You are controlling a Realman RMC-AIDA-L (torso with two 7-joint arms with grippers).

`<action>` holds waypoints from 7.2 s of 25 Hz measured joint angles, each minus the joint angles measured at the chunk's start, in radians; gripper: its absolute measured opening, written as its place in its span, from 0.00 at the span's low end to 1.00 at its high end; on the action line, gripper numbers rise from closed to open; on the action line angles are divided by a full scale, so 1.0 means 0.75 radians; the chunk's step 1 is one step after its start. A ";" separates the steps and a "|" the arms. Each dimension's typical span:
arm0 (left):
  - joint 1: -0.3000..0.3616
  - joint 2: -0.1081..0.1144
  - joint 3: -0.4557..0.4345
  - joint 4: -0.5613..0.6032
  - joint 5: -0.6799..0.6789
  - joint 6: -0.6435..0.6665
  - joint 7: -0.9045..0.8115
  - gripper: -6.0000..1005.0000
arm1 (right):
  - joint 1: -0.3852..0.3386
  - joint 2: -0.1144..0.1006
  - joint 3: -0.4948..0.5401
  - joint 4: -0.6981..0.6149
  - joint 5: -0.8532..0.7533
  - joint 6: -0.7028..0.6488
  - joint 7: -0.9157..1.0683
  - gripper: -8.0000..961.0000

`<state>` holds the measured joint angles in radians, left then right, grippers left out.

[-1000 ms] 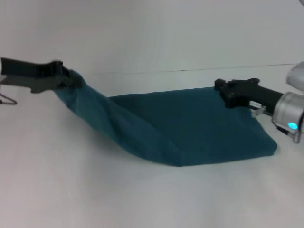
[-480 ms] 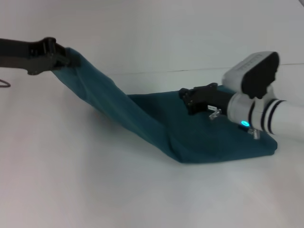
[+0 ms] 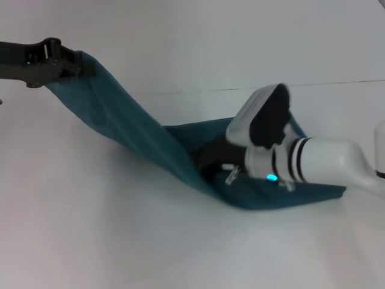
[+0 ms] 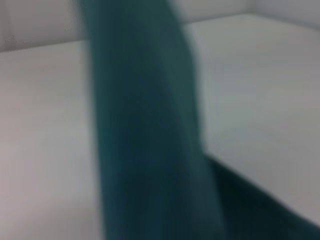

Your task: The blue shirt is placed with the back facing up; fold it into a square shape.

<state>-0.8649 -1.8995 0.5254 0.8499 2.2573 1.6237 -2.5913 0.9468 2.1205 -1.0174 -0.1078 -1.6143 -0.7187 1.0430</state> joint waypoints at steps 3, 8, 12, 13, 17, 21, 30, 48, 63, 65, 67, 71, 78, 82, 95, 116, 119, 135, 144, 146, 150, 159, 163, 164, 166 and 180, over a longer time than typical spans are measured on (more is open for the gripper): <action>0.007 0.000 -0.001 0.006 0.000 0.011 0.004 0.02 | 0.028 0.003 -0.048 0.045 0.000 -0.068 0.002 0.01; 0.027 0.001 -0.001 0.015 -0.001 0.025 0.017 0.02 | 0.077 0.003 -0.053 0.119 -0.007 -0.150 -0.004 0.01; 0.042 0.000 -0.001 0.016 -0.001 0.030 0.031 0.03 | 0.081 0.000 -0.005 0.144 0.004 -0.167 0.001 0.01; 0.046 -0.002 -0.001 0.016 -0.001 0.031 0.040 0.04 | 0.062 -0.006 0.030 0.133 0.015 -0.170 0.007 0.01; 0.049 -0.012 0.013 0.008 -0.001 0.039 0.081 0.05 | -0.198 -0.034 0.157 -0.170 0.070 -0.231 0.206 0.01; 0.040 -0.020 0.052 0.006 -0.001 0.032 0.114 0.06 | -0.377 -0.039 0.166 -0.417 0.088 -0.250 0.379 0.01; -0.044 -0.057 0.142 0.005 -0.001 0.024 0.156 0.08 | -0.695 -0.142 0.425 -0.643 0.108 -0.446 0.597 0.01; -0.289 -0.366 0.857 -0.097 -0.125 -0.522 0.131 0.13 | -0.836 -0.203 0.616 -0.639 0.095 -0.488 0.620 0.01; -0.194 -0.366 1.527 -0.293 -0.826 -0.978 0.190 0.18 | -0.802 -0.193 0.618 -0.642 0.092 -0.437 0.620 0.02; -0.174 -0.366 1.523 -0.288 -0.828 -0.960 0.192 0.27 | -0.800 -0.191 0.615 -0.645 0.092 -0.440 0.619 0.02; -0.138 -0.362 1.522 -0.262 -0.830 -0.959 0.197 0.36 | -0.798 -0.191 0.610 -0.647 0.083 -0.449 0.620 0.02; -0.022 -0.353 1.413 -0.177 -0.821 -0.905 0.287 0.50 | -0.784 -0.201 0.600 -0.693 -0.055 -0.552 0.672 0.02; 0.211 -0.325 0.878 -0.096 -0.817 -0.561 0.593 0.84 | -0.758 -0.193 0.600 -0.957 -0.327 -0.763 0.951 0.02; 0.313 -0.280 0.688 -0.094 -0.811 -0.405 0.690 0.96 | -0.687 -0.212 0.601 -1.054 -0.492 -0.919 1.181 0.05; 0.438 -0.249 0.259 -0.055 -0.403 -0.019 1.063 0.93 | -0.251 -0.181 0.512 -1.192 -1.249 -1.139 1.831 0.51; 0.503 -0.276 0.250 -0.061 -0.339 0.008 1.138 0.92 | -0.198 -0.114 0.373 -0.901 -1.275 -0.624 1.977 0.83; 0.503 -0.276 0.251 -0.061 -0.331 0.003 1.141 0.92 | -0.193 -0.111 0.373 -0.873 -1.270 -0.581 1.973 0.83; 0.503 -0.283 0.257 -0.066 -0.321 -0.027 1.156 0.91 | -0.165 -0.100 0.361 -0.736 -1.240 -0.400 1.938 0.44; 0.503 -0.296 0.257 -0.068 -0.320 -0.027 1.170 0.91 | -0.173 -0.079 0.354 -0.764 -1.205 -0.383 1.888 0.07; 0.503 -0.297 0.257 -0.068 -0.320 -0.026 1.170 0.91 | -0.189 -0.056 0.354 -0.825 -1.199 -0.384 1.867 0.02; 0.503 -0.296 0.256 -0.068 -0.320 -0.019 1.171 0.91 | -0.214 -0.041 0.350 -0.881 -1.199 -0.364 1.870 0.02; 0.506 -0.299 0.258 -0.068 -0.320 -0.020 1.170 0.90 | -0.224 -0.047 0.342 -0.832 -1.250 -0.274 1.897 0.03; 0.505 -0.301 0.262 -0.067 -0.320 -0.024 1.170 0.90 | -0.223 -0.053 0.342 -0.808 -1.256 -0.247 1.897 0.03; 0.505 -0.301 0.264 -0.068 -0.320 -0.026 1.170 0.90 | -0.224 -0.055 0.343 -0.809 -1.255 -0.245 1.897 0.03; 0.505 -0.301 0.265 -0.068 -0.320 -0.027 1.170 0.90 | -0.226 -0.060 0.349 -0.818 -1.253 -0.245 1.896 0.05; 0.521 -0.298 0.262 -0.068 -0.314 0.000 1.192 0.90 | -0.327 -0.111 0.355 -1.292 -1.274 -1.055 1.955 0.52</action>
<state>-0.4740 -2.1229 0.7221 0.7992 2.0215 1.6239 -1.6969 0.7015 2.0370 -0.7509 -1.0772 -2.5694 -1.5103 2.5094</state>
